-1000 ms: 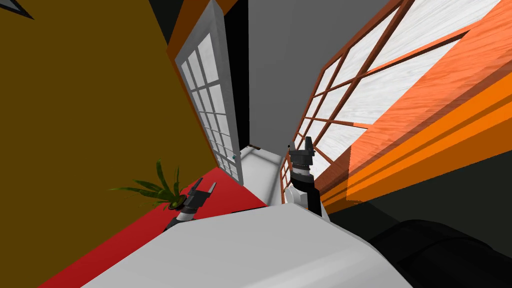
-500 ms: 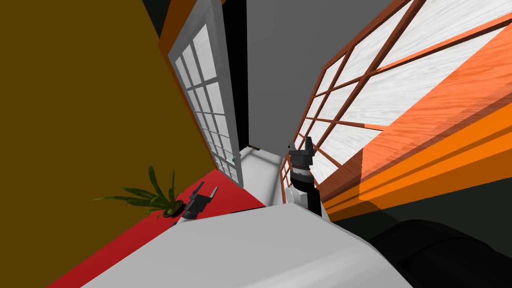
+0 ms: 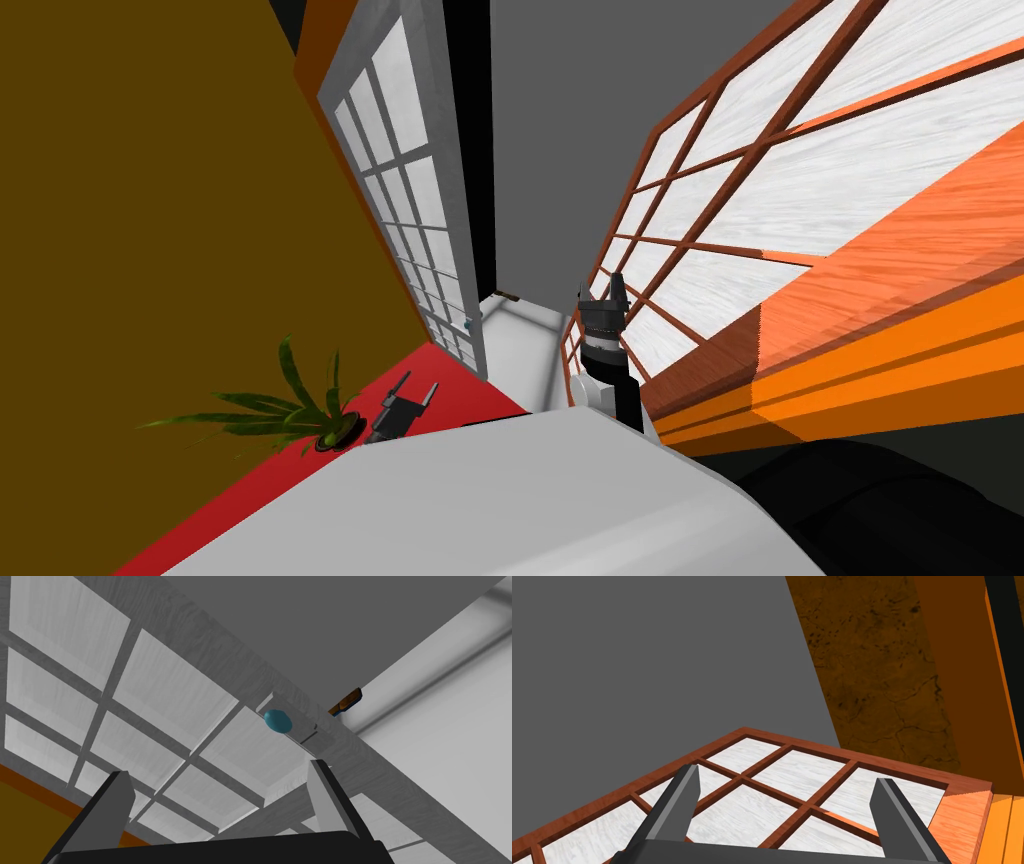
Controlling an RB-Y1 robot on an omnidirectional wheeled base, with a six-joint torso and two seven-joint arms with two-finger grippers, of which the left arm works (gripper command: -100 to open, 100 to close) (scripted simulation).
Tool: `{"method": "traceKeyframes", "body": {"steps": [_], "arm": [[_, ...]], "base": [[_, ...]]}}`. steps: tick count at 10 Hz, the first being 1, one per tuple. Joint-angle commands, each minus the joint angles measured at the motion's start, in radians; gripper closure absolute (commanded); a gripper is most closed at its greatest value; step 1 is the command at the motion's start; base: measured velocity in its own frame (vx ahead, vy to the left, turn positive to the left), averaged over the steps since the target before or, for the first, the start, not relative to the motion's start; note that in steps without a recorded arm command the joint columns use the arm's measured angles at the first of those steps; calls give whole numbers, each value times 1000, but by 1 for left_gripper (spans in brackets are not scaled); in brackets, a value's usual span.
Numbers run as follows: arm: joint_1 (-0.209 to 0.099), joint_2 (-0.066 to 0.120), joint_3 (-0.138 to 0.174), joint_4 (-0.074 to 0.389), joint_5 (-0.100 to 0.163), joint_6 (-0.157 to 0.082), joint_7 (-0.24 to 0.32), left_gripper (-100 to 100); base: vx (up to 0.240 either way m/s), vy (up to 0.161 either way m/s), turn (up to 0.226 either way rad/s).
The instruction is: Push the door open
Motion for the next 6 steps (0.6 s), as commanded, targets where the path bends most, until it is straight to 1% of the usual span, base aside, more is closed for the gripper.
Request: {"method": "traceKeyframes", "body": {"steps": [1,6], "arm": [[-3,-6,4,25,-20,-19,45,-100],[-1,-19,19,95,-73,-78,173,-100]], "base": [[74,54,-42],[93,49,-43]]}}
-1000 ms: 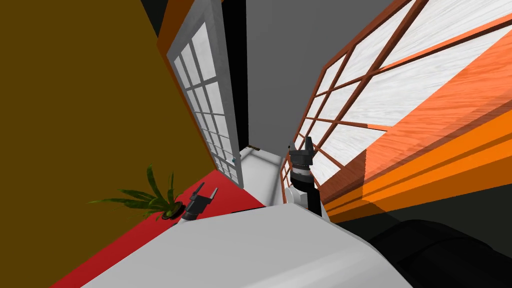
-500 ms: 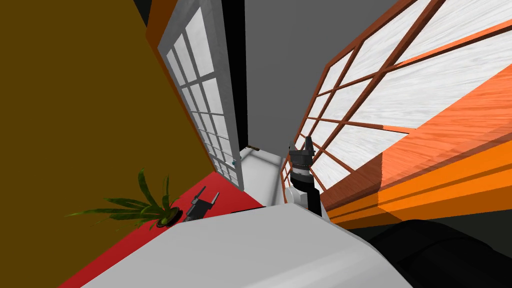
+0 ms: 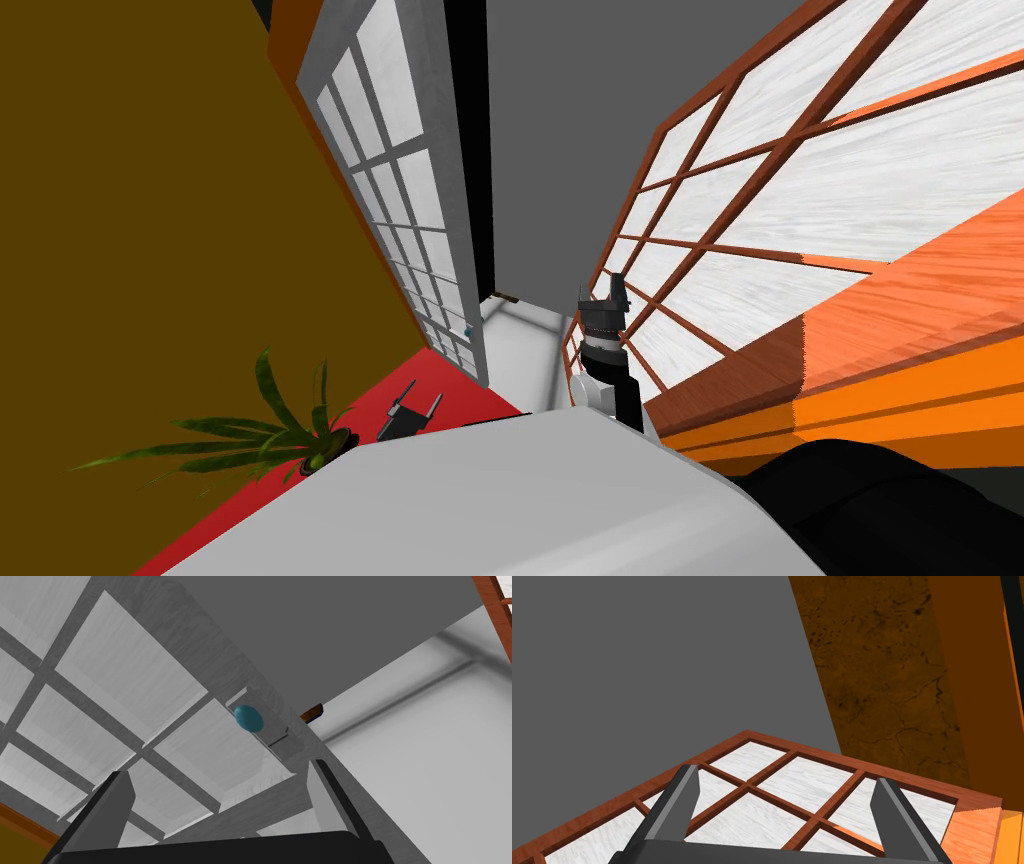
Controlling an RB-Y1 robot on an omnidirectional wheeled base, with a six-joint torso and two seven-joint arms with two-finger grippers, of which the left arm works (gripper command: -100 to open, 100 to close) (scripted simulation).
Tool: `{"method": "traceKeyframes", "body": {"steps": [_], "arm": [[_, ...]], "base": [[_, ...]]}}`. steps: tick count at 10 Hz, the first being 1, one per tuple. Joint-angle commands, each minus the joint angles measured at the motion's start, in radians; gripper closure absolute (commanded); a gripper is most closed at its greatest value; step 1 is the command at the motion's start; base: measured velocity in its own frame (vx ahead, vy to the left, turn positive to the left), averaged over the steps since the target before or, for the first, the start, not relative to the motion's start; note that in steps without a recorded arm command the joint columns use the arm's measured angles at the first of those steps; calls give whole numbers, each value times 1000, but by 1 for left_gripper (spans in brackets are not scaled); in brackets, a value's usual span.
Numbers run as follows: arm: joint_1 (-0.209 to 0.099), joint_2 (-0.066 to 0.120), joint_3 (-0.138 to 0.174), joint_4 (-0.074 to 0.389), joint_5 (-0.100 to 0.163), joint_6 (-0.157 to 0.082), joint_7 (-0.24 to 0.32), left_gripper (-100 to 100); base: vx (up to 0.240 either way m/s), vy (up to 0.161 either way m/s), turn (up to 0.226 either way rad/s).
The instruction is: Push the door open
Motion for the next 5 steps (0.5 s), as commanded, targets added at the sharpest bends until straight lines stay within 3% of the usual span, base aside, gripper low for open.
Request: {"method": "traceKeyframes", "body": {"steps": [1,5], "arm": [[-1,-3,6,22,-16,-19,44,-100],[1,-16,18,74,-55,-63,139,-100]], "base": [[91,53,-35],[83,45,-40]]}}
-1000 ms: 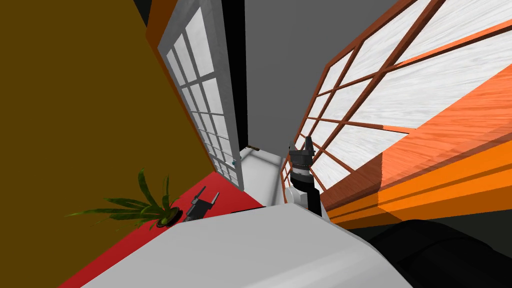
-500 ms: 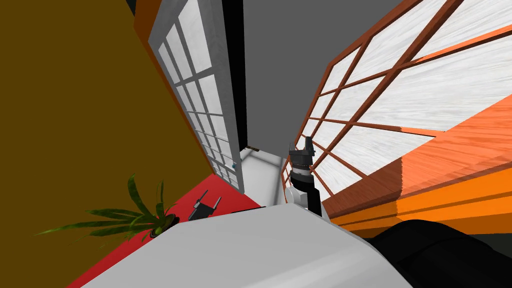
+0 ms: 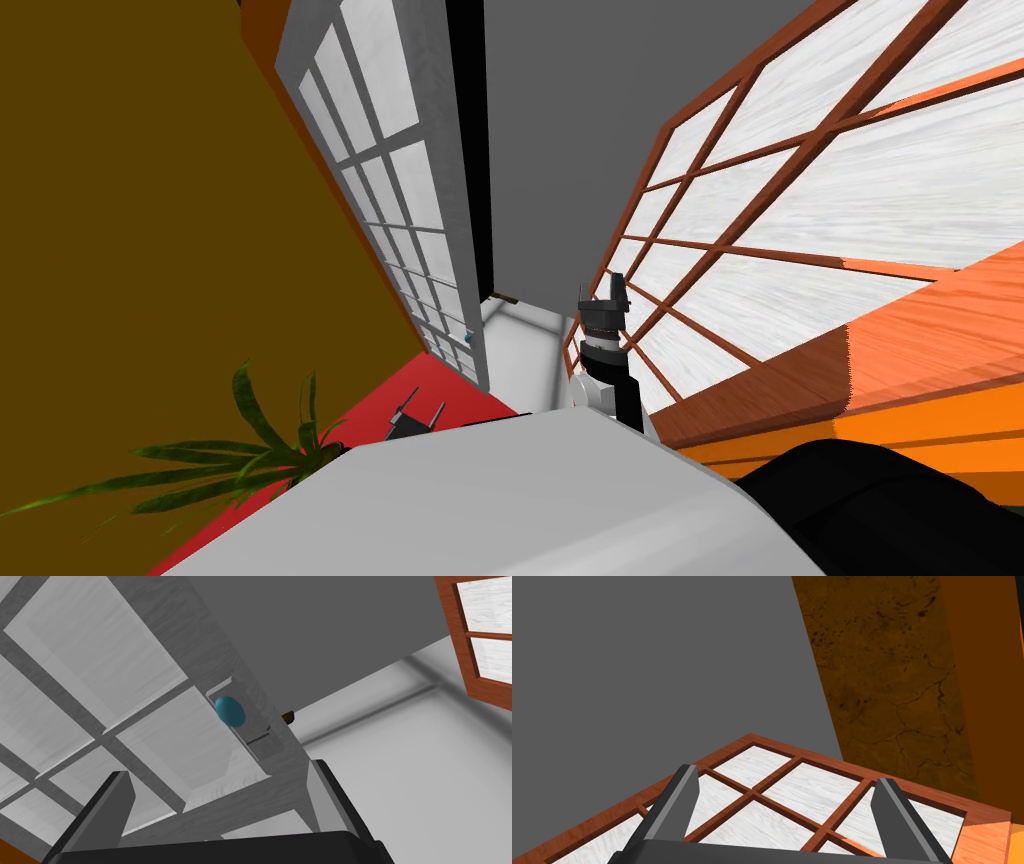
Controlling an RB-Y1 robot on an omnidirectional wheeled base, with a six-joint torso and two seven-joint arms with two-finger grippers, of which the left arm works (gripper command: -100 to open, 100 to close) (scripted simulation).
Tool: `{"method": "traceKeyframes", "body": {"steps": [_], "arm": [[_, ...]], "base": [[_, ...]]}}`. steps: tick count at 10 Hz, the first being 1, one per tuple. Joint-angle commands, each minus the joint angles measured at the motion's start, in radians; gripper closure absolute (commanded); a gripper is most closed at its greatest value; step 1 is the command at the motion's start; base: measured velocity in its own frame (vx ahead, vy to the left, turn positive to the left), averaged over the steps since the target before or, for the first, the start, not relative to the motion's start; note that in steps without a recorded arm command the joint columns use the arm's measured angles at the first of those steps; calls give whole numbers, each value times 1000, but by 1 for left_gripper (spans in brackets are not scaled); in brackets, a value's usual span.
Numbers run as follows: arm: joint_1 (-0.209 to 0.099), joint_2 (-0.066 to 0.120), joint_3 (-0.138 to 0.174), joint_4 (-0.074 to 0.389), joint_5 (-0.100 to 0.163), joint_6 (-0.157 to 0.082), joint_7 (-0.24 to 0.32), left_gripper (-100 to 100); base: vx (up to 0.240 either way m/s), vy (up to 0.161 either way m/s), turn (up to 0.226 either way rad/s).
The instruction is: Push the door open
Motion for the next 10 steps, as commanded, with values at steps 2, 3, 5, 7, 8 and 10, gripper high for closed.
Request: {"method": "traceKeyframes", "body": {"steps": [2,3,5,7,8,10], "arm": [[1,-11,6,31,-25,-27,60,-100],[1,-14,9,42,-34,-37,81,-100],[2,-22,14,64,-51,-55,122,-100],[3,-30,19,87,-68,-74,163,-100],[3,-33,21,97,-76,-83,181,-100],[4,-41,25,115,-89,-97,214,-100]], "base": [[87,52,-38],[86,52,-35],[86,58,-35],[91,46,-36],[91,45,-30],[75,44,-26]]}}
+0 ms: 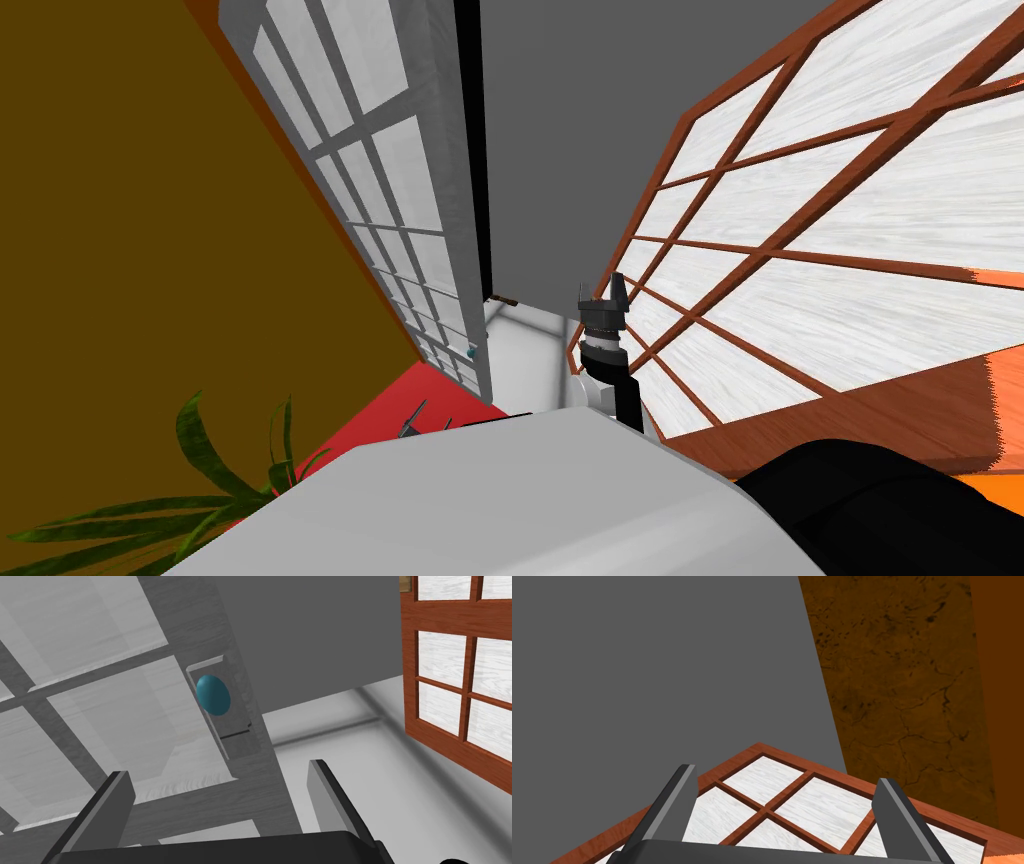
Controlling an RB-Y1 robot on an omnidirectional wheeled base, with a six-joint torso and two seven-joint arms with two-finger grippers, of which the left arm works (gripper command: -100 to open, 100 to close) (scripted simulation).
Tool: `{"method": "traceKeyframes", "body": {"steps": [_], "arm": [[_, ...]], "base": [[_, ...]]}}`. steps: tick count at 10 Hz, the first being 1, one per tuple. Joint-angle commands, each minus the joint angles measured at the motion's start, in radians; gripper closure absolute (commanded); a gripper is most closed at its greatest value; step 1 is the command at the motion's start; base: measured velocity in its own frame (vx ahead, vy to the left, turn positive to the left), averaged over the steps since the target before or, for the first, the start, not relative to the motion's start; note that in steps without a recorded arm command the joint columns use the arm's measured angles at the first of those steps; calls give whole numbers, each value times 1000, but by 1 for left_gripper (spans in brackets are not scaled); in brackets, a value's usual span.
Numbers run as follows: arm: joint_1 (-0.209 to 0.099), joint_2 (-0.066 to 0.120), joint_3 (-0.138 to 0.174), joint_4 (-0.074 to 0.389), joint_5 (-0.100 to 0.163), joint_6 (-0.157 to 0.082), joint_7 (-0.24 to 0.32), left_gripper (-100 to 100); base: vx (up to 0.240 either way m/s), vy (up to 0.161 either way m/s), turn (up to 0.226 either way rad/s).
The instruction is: Push the door open
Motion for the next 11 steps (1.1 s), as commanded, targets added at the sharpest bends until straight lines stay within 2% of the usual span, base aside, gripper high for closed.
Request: {"method": "traceKeyframes", "body": {"steps": [1,4,10,11], "arm": [[0,-6,3,15,-11,-13,29,-100],[1,-18,9,42,-32,-36,78,-100],[3,-56,24,105,-80,-89,195,-100],[-2,-51,23,106,-75,-83,180,-100]], "base": [[69,36,-32],[77,46,-25],[100,59,-34],[42,28,-8]]}}
